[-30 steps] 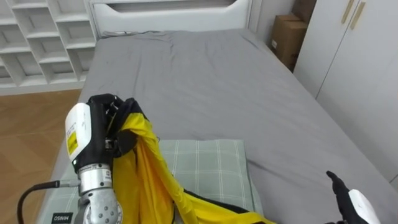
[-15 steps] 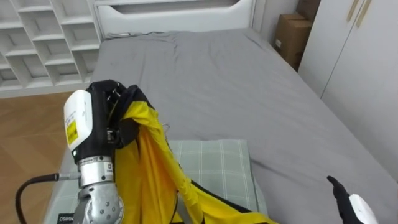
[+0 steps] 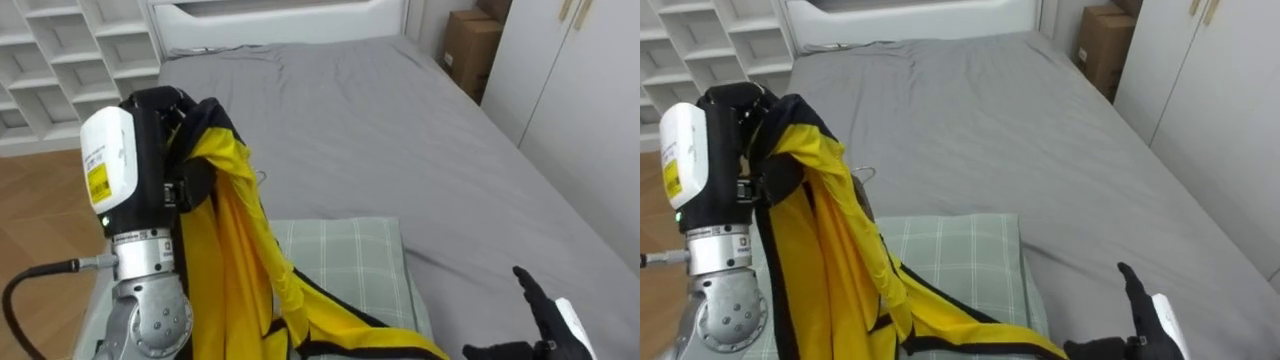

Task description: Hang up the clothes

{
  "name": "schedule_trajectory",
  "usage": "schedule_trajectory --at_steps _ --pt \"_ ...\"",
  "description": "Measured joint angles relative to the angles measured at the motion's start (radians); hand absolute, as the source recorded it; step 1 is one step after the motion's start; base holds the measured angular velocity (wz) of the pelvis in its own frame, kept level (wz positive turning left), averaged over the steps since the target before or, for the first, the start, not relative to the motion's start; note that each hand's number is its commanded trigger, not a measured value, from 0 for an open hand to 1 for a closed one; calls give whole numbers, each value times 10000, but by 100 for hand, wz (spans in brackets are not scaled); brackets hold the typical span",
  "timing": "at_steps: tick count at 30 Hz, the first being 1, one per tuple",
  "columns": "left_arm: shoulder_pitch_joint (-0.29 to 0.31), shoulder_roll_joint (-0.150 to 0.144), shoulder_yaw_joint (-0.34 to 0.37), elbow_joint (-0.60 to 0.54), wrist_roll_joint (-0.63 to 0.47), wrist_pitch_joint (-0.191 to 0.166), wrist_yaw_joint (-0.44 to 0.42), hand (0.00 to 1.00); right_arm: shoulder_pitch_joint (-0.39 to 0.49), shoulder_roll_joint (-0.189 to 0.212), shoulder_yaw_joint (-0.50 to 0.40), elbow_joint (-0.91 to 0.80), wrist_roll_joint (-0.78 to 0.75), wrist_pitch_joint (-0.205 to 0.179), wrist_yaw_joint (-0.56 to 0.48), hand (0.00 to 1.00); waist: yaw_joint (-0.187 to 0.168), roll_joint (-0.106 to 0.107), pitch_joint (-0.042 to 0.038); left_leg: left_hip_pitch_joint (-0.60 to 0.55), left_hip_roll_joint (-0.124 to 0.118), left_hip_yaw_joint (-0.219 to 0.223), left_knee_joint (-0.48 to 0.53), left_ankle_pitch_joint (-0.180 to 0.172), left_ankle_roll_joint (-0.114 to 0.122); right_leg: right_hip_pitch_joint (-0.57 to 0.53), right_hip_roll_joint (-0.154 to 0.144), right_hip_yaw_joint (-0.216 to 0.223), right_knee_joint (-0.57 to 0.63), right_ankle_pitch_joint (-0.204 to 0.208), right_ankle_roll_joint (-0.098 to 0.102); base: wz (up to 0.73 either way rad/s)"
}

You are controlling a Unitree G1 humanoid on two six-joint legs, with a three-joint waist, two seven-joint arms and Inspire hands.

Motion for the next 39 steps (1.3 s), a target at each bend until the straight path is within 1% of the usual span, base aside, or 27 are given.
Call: schedule_trajectory --at_steps 3,5,9,13,17,20,24,26,29,32,35,39 --pt "-15 6 0 -1 322 -8 8 100 -93 29 2 -90 87 1 165 0 16 70 35 -72 -1 -9 -1 -1 1 -72 -3 1 3 0 0 0" --pt "-35 7 -2 -4 512 -31 31 100 -213 62 50 -115 252 0 275 0 12 81 41 -147 -7 -4 6 0 0 -151 1 7 11 0 0 -2" --pt "-39 12 -2 -10 699 -240 264 100 -328 75 378 -279 830 -4 331 0 44 86 38 -137 -5 18 -7 0 0 -174 11 27 9 1 -1 -2" --pt "-42 19 -1 -18 707 -436 461 100 -362 128 451 -348 1093 -13 435 0 109 89 35 -90 -9 26 -19 0 0 -141 2 37 5 1 -1 0" --pt "-43 29 0 -18 702 -444 606 100 -481 130 574 -439 1315 -12 567 0 121 89 35 -66 -6 56 -33 1 0 -135 -6 37 5 0 0 0" --pt "-44 27 -1 -29 701 -443 737 100 -599 127 573 -959 1891 -10 557 0 118 91 32 -60 0 74 -22 1 0 -126 -4 27 5 0 -1 0" --pt "-44 26 -5 -332 822 -438 737 100 -942 127 555 -1171 3151 -24 641 0 79 92 25 -40 5 163 -2 2 -2 -94 -8 38 13 2 -1 0" --pt "-44 29 -7 -502 962 -436 739 100 -946 139 559 -1184 3781 -21 726 0 61 97 22 -7 5 161 -5 2 -2 -63 -9 39 15 3 -1 0" --pt "-44 29 -13 -690 1221 -404 729 100 -947 150 569 -1207 4447 -14 828 0 87 117 9 1 10 165 -10 2 -2 -72 -9 49 29 3 -1 -1" --pt "-44 28 -12 -738 1316 -343 691 100 -949 136 575 -1234 5313 -10 988 0 102 163 -31 5 40 171 -11 2 -2 -88 -5 51 36 4 -3 -2" --pt "-65 21 -13 -739 1321 -199 657 100 -959 141 736 -1225 6040 -10 1231 0 101 220 -70 18 46 153 2 2 -2 -68 -6 82 37 6 -5 0" --pt "-109 15 -19 -740 1316 -161 562 100 -962 157 1013 -1210 6527 6 1873 0 132 220 -70 101 47 176 -19 2 -2 13 3 95 20 6 -5 0"
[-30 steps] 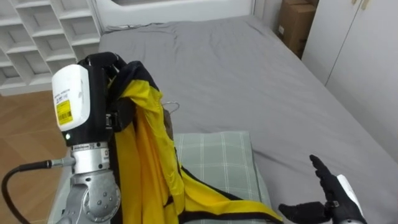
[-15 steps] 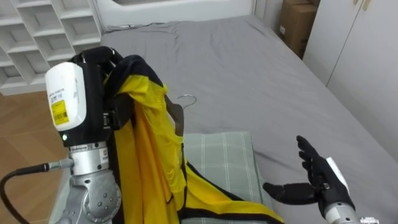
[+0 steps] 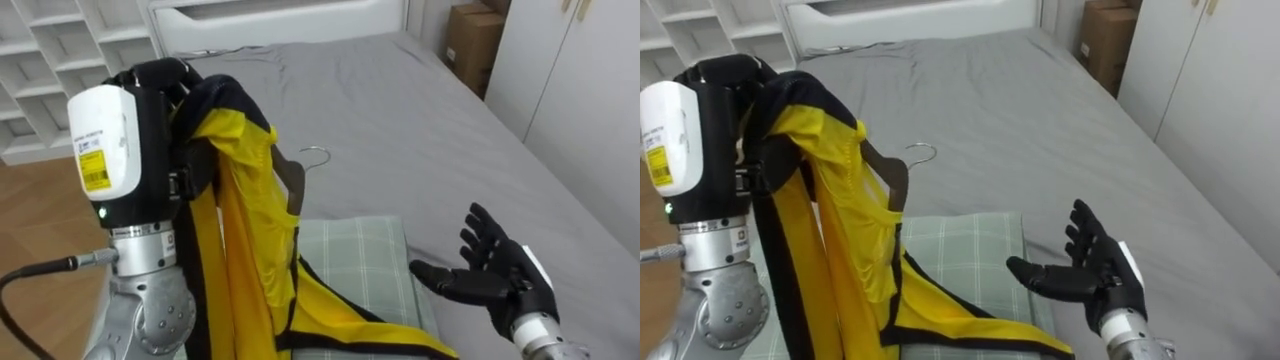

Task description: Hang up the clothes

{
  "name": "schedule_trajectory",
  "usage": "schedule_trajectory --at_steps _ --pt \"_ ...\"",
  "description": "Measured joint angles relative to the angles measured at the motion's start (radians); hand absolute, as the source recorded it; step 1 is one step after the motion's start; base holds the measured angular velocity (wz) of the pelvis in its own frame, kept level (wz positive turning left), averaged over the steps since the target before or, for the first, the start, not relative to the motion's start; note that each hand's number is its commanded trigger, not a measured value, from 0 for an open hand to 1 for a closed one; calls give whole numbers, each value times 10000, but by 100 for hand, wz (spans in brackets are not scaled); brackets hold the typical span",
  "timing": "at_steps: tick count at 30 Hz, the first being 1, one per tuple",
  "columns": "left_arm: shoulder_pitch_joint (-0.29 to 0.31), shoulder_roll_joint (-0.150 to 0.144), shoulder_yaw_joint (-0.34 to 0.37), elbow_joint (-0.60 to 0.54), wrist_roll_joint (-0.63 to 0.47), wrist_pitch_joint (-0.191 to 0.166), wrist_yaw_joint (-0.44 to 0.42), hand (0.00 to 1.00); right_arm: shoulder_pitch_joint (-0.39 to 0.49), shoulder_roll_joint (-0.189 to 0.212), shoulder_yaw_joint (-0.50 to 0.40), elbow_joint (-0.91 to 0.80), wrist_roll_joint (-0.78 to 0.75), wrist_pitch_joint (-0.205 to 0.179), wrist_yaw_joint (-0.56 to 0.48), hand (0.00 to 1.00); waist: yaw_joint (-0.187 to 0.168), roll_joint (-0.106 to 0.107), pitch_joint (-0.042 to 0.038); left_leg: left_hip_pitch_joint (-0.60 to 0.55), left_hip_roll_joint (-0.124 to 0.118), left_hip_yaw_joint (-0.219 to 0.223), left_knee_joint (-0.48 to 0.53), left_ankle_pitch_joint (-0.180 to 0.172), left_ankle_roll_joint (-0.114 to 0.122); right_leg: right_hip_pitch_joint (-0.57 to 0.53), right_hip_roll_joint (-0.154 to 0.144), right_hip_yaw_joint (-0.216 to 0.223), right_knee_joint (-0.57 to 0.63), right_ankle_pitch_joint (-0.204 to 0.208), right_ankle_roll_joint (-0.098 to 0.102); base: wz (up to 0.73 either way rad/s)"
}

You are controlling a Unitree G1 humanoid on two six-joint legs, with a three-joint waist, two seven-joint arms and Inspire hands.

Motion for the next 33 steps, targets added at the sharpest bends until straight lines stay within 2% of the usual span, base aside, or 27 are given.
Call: schedule_trajectory --at_steps 5,9,13,18,23,26,28,31,33 --pt "-262 2 -242 -136 -62 148 -188 100 -6 -25 332 -4 691 35 622 0 140 -35 10 7 -3 -24 -16 -1 0 3 -4 -30 2 0 0 0" --pt "-272 -6 -509 -661 -140 177 -134 100 -35 -31 684 -11 1572 128 1080 0 234 -62 14 20 -16 -22 -63 0 1 -8 -10 -35 5 0 0 0" --pt "-357 -6 -573 -709 -129 224 -82 100 -309 -16 985 -7 2374 226 1194 0 207 -156 67 13 -34 -16 -52 1 1 -9 -11 -62 -5 0 0 0" --pt "-621 -7 -591 -709 -151 525 -56 100 -400 -34 1235 -8 3345 241 1413 0 387 -288 62 5 -36 -35 -55 0 1 -21 -12 -56 -9 0 0 0" --pt "-623 -10 -614 -708 -146 853 -51 100 -420 18 1671 -7 3760 443 1874 0 455 -280 63 14 -28 -30 -55 0 1 -8 -18 -59 -23 0 0 0" --pt "-624 -70 -614 -708 -145 957 -52 100 -432 206 1717 6 4109 451 2083 0 455 -259 74 17 -25 -35 -44 0 1 5 -17 -62 -27 0 0 0" --pt "-633 -195 -614 -708 -145 1032 -54 100 -476 385 1721 133 4444 451 2220 0 450 -207 95 9 -26 -39 -37 -1 1 13 -15 -66 -27 1 1 0" --pt "-820 -215 -614 -707 -172 1122 -57 100 -494 395 1850 184 5045 451 2411 0 473 -61 155 -14 -26 -48 -53 -3 4 -18 -12 -70 -24 19 10 0" --pt "-1008 -214 -614 -708 -170 1156 -49 100 -517 397 1945 345 5393 451 2540 0 477 -1 145 -11 -37 -64 -61 -2 4 -13 -11 -82 -24 19 10 0"
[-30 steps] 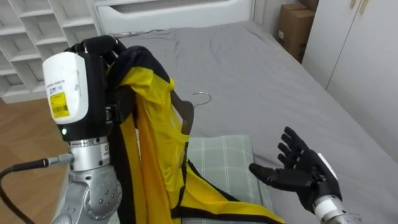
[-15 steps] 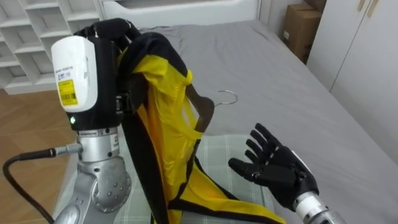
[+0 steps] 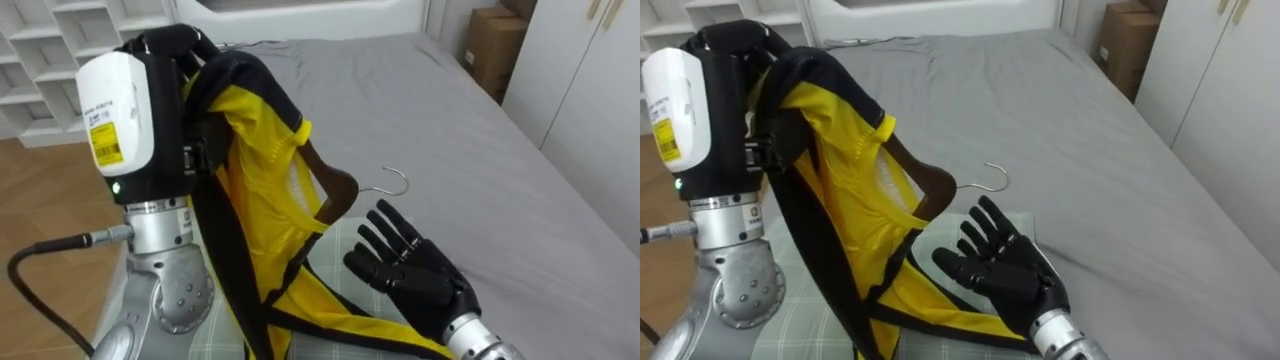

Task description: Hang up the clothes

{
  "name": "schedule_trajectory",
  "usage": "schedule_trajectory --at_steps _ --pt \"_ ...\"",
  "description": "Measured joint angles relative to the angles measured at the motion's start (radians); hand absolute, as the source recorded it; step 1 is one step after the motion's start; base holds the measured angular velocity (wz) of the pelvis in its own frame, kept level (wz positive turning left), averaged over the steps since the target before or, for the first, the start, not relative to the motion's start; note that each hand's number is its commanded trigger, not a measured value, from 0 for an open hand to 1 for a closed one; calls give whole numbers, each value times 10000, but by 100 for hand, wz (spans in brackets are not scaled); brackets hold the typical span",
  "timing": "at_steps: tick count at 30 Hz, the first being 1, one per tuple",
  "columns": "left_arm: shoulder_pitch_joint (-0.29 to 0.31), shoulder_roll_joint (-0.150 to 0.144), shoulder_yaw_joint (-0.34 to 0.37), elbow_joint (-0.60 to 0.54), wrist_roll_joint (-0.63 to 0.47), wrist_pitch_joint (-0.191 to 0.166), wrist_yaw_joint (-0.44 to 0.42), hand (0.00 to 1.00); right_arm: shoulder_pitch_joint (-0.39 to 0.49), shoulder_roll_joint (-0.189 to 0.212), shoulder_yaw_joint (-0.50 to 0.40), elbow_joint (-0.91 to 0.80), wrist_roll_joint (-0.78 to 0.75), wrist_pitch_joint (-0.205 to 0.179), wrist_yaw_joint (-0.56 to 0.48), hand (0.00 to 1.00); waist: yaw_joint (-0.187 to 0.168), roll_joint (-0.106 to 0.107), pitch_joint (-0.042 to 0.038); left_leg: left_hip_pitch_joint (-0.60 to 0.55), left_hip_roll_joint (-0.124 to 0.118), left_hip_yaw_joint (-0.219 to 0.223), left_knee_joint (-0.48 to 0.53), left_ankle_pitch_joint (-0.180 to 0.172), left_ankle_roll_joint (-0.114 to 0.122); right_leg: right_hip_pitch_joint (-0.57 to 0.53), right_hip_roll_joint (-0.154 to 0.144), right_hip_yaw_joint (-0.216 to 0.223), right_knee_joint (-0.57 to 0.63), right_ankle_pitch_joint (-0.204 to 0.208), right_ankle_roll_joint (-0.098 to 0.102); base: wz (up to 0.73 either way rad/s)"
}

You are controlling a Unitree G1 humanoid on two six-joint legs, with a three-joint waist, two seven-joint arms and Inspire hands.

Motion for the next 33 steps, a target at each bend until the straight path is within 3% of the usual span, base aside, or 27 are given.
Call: schedule_trajectory --at_steps 11,27,33 --pt "-194 0 -392 1 21 17 13 100 -151 28 203 302 151 0 284 0 -8 52 -4 10 -2 2 -8 1 -2 4 -3 9 -25 -1 0 0" --pt "-213 -113 -407 15 22 23 28 100 -181 36 651 547 151 1 294 0 18 42 0 11 -14 46 -23 1 -2 -11 16 4 -7 0 0 0" --pt "-212 -170 -592 15 19 221 224 100 -604 48 785 819 543 80 293 0 27 -16 5 25 -11 47 -21 1 -2 -4 6 15 -9 0 0 0"
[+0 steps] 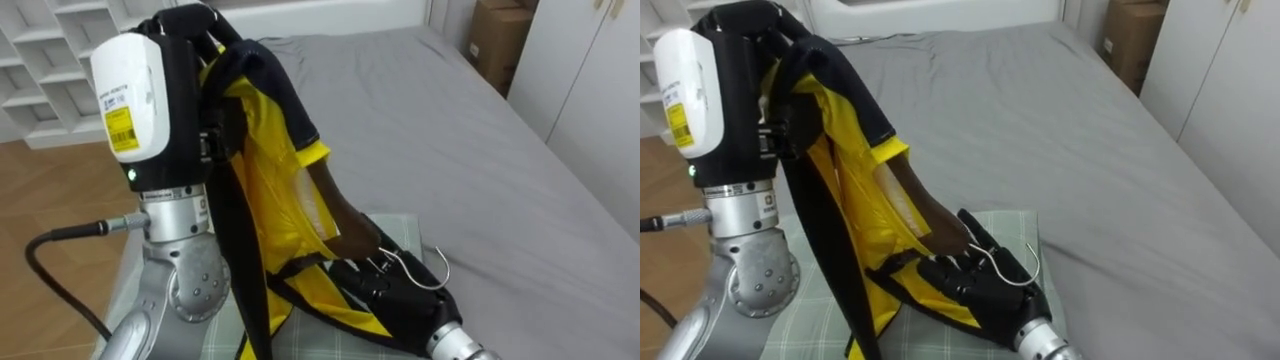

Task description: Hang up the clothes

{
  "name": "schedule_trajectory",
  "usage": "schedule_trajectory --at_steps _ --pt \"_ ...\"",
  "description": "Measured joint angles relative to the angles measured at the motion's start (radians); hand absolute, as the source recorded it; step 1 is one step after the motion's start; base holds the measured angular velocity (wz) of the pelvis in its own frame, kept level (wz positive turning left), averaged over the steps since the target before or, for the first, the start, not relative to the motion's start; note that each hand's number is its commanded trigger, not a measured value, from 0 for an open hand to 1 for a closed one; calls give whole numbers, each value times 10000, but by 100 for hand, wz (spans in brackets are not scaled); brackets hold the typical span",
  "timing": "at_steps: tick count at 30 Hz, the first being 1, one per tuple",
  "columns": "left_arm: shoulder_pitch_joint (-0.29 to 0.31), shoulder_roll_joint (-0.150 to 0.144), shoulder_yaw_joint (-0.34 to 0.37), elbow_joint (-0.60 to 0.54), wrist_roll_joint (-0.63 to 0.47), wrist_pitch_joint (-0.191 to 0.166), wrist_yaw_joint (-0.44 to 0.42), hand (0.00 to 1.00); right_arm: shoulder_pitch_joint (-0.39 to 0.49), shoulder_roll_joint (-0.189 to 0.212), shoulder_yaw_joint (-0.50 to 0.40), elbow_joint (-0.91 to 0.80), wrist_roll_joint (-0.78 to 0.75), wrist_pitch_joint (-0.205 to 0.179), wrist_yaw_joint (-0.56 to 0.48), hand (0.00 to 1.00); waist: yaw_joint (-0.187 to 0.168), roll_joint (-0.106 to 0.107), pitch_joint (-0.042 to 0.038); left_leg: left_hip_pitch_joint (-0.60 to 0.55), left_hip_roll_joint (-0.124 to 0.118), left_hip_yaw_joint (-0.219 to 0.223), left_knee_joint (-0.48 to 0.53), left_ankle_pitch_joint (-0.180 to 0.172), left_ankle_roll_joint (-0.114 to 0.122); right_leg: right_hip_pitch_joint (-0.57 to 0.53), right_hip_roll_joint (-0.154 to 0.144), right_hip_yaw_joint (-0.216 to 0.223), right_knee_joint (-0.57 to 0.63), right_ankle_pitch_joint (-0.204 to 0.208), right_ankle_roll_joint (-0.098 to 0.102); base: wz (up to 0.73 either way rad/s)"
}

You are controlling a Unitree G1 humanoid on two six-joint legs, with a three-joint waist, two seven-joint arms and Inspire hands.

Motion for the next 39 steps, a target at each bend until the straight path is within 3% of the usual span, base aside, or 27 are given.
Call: schedule_trajectory --at_steps 7,15,19,39 --pt "-17 -41 -219 0 -1 153 155 100 -257 155 200 171 396 18 -28 0 25 -87 -6 -20 4 -14 22 0 0 -6 -2 -11 4 0 0 0" --pt "-16 -60 -356 32 1 587 134 100 -652 332 225 231 391 218 -28 0 96 -88 -7 29 9 -24 42 0 0 46 -9 -9 14 0 0 0" --pt "-16 -66 -540 154 2 710 -60 100 -668 348 222 507 388 250 -27 0 249 -86 -7 43 9 -43 40 0 0 65 -8 -5 10 0 0 1" --pt "-113 -211 -541 170 5 1285 -340 100 -1252 383 292 621 296 331 -541 0 251 -68 -3 -8 1 -147 36 1 -1 49 -9 -99 2 0 0 0"
